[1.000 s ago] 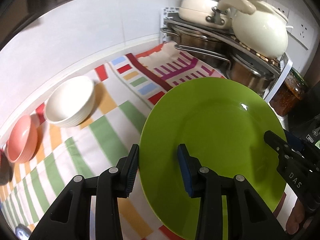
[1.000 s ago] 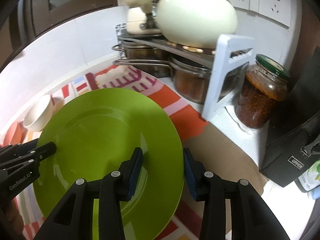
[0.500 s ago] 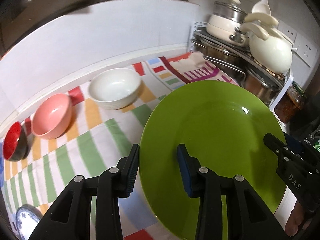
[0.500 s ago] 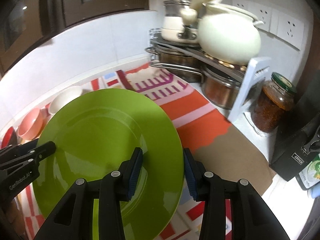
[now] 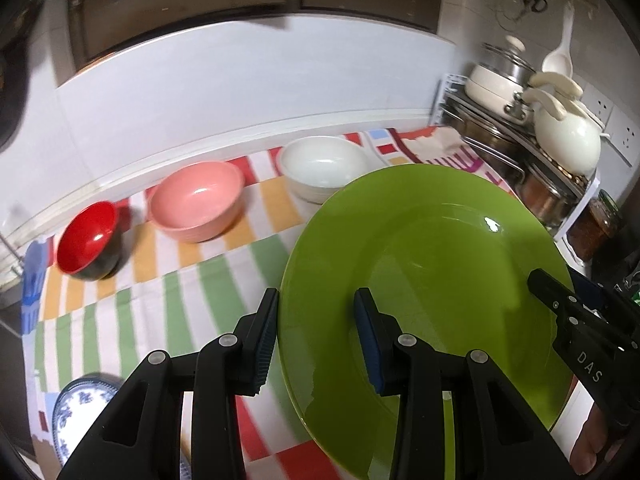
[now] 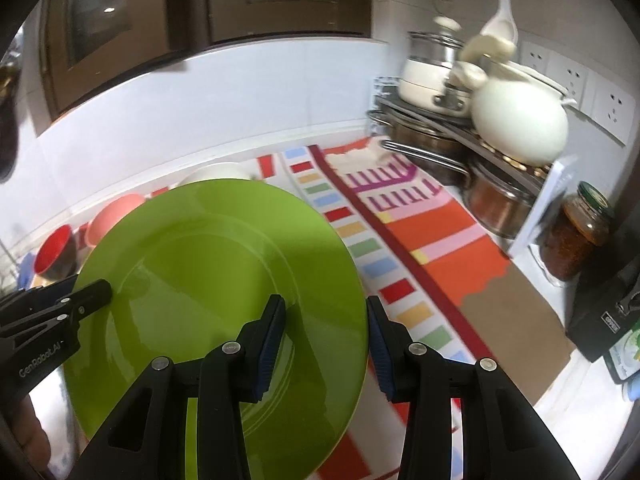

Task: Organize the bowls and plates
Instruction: 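Lift the green plate with both grippers and carry it over the stacked plates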

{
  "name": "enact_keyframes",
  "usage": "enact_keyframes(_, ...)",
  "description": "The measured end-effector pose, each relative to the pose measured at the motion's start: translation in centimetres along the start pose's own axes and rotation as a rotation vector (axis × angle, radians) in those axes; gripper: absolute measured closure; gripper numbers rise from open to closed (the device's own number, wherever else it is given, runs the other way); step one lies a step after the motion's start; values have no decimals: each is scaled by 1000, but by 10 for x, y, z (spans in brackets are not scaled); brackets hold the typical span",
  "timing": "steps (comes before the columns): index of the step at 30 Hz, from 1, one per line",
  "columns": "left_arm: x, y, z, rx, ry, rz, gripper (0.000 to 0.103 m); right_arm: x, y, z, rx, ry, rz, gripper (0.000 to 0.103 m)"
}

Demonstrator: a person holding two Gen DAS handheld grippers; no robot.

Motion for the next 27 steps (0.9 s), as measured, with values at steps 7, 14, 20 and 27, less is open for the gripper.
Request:
enact_keyframes(7,-4,24,-44,31,42,25,65,4,15,-45,38,42,18,62)
enact_keyframes(14,-9,45,-91,67,93,49,65,9,30,-92,79,87,41,61)
enact_keyframes(20,-18,64,-134,104,133,63,65,10,40,-132,115,131,58,62)
enact_keyframes(27,-32,83,-183,151,184,69,65,7,49,-179,162,174,70,61)
Point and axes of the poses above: each gripper's, at about its wrist camera, not at the fingertips, and y roughly against the way its jaws point, z to its right, x to its top, the point moved 6 cm from there along -y, roughly the way its jaws point, and after that the axes turned 11 degrees about y, right-handed, at the moved point
